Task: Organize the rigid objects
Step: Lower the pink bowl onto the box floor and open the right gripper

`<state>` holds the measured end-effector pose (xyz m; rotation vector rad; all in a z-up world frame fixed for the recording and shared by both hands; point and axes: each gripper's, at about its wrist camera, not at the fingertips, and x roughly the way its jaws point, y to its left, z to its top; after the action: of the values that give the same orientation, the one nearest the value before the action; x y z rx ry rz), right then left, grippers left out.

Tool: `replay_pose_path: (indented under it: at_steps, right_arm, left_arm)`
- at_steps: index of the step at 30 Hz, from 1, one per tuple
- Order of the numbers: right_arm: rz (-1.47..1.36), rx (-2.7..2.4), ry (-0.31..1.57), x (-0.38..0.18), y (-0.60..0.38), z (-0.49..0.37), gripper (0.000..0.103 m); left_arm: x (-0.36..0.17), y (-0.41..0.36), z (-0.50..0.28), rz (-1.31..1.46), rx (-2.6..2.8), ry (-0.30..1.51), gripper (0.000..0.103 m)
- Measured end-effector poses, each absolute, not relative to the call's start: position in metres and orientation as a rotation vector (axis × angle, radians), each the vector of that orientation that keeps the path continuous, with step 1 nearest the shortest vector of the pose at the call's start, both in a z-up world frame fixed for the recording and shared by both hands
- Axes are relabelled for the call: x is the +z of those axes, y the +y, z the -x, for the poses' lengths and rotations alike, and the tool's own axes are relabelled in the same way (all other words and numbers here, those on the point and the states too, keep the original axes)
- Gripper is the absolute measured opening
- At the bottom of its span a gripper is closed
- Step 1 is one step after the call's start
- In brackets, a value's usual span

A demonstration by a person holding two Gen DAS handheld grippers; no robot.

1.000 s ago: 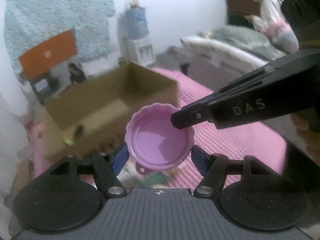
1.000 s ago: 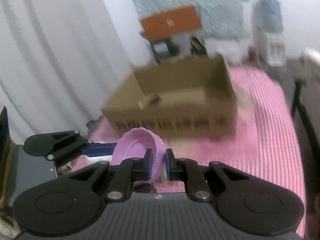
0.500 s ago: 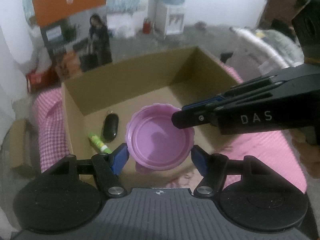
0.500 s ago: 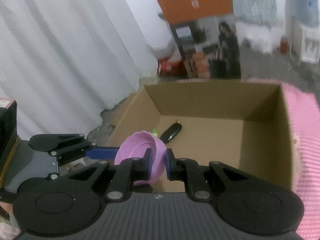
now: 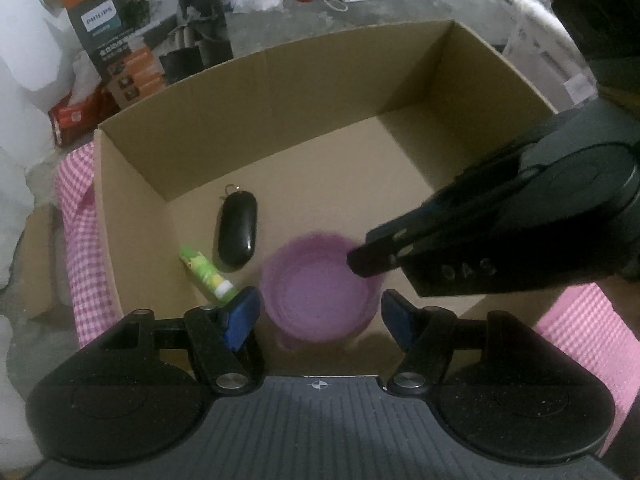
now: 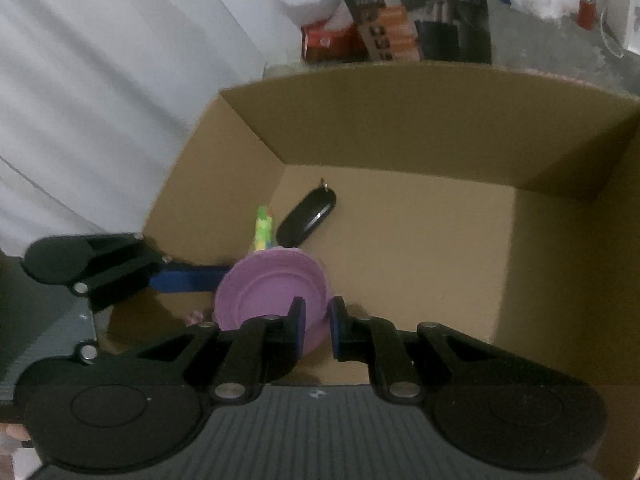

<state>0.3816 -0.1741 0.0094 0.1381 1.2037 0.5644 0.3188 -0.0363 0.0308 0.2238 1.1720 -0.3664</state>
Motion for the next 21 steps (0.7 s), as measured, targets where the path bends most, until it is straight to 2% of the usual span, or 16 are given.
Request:
replay_pose_path:
  at_steps: [9, 21]
  right_arm:
    - [-0.169, 0.559, 1.195, 0.003, -0.179, -0.387, 0.015]
    - [-0.298, 0.586, 0.918, 0.077, -0.230, -0.318, 0.015]
  left_arm:
    - [0.034, -0.034, -0.317, -0.206, -0.343, 1.140, 0.068]
    - [0.093, -0.024, -0.261, -0.170, -0.339, 0.948, 0.068]
